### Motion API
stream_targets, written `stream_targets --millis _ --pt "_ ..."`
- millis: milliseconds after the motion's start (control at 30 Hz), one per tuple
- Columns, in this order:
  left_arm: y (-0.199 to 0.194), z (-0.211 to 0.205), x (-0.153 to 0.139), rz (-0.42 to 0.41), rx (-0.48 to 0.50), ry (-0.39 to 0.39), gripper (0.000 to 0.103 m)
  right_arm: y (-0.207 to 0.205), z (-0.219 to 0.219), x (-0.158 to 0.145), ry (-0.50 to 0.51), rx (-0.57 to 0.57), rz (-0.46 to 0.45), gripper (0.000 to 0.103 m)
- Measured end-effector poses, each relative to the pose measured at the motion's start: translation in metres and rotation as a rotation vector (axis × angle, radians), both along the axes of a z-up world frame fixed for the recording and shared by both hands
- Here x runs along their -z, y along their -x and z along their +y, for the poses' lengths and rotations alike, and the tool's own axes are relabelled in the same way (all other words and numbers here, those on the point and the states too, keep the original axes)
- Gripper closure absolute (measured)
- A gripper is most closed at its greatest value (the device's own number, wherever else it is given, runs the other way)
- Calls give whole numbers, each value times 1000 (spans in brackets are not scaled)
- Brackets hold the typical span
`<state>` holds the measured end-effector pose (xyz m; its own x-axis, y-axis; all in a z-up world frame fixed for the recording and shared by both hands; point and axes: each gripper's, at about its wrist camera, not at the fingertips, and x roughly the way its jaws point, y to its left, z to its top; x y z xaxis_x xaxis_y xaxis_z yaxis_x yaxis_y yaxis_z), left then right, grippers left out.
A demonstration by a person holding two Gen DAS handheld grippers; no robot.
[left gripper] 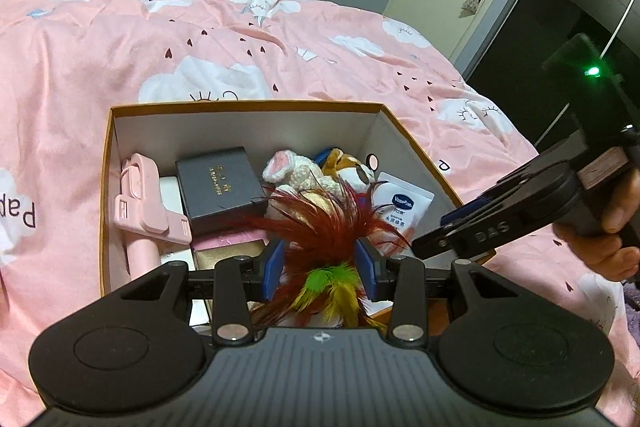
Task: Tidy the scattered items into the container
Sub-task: 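Withdraw both grippers up from the box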
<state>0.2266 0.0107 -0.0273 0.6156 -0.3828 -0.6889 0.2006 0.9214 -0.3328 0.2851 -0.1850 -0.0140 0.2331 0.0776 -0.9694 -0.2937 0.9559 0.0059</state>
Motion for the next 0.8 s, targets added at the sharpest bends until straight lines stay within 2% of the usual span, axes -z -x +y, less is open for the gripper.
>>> stream_targets --millis 200,333,500,567,633,800 --pt "5 3 -12 -31 -41 -18 57 12 -10 -22 -32 14 -96 52" --pt "11 9 -24 -74 -103 -39 52 23 -15 -44 -56 31 -230 40" --pt "24 15 -38 -134 -178 -73 47 42 -14 -63 -95 44 -387 37" --pt "29 17 -42 -154 -201 -92 44 51 -12 -66 -85 44 -451 32" --pt "35 18 -45 -170 -229 -108 37 61 -9 -64 -76 46 -508 28" --pt "47 18 -41 -198 -271 -147 28 84 -3 -53 -85 85 -609 26"
